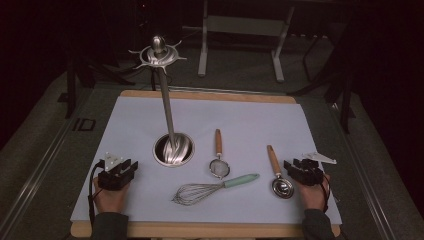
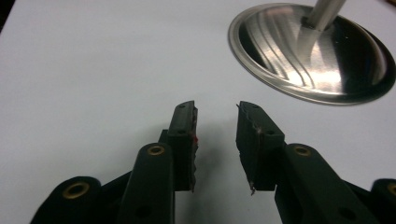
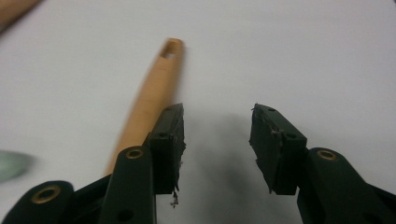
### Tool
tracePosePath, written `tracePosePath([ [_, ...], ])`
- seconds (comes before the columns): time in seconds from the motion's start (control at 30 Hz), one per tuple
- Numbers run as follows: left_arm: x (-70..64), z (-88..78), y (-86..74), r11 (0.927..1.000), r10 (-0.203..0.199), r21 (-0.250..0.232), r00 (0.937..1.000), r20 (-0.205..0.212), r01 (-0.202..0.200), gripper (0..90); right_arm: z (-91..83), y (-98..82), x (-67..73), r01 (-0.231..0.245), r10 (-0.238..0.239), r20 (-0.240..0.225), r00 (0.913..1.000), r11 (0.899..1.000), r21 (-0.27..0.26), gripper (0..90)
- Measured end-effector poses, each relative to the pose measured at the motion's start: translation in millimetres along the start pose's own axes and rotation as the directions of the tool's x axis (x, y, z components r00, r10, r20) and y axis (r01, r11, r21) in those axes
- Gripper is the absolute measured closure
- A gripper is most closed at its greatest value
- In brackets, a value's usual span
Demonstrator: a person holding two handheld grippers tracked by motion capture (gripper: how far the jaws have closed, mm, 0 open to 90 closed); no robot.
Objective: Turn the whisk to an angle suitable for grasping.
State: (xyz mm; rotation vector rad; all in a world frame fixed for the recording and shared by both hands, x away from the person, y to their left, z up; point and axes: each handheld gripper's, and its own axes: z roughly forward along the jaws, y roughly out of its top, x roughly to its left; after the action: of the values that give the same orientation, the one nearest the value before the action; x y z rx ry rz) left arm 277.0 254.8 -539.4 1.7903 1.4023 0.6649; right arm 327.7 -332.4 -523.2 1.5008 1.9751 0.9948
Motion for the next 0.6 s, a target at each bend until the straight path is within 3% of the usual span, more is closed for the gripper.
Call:
tracePosePath([
  [0.2,-0.9,-1.5,-0.2,0.9999,-0.013,-0.001,0.9984,0.055,0.013,74.3,-4.2,5.3,16.4,0.074,-0.074,-0.043,0.9963,0.997,0.003,56.8],
  [0.23,-3.2,-2.3,-0.5,1.0,0.0,0.003,0.9976,0.07,0.0,75.4,-5.2,6.1,18.7,0.079,-0.079,-0.048,0.9957,0.997,0.001,56.7],
  [0.3,-10.3,-4.9,-0.4,0.9977,0.063,0.019,0.9946,0.082,-0.065,78.7,-7.0,7.1,21.9,0.092,-0.091,-0.057,0.9942,0.996,0.0,56.4],
  [0.47,-28.7,-17.3,5.2,0.9895,0.143,-0.003,0.9777,0.154,-0.144,90.0,-9.9,6.3,23.8,0.1,-0.1,-0.072,0.9924,0.995,-0.005,55.2],
  [0.6,-46.9,-23.1,5.0,0.9768,0.21,0.0,0.956,0.205,-0.214,90.0,-10.8,6.0,25.5,0.102,-0.101,-0.145,0.9844,0.995,-0.001,53.8],
])
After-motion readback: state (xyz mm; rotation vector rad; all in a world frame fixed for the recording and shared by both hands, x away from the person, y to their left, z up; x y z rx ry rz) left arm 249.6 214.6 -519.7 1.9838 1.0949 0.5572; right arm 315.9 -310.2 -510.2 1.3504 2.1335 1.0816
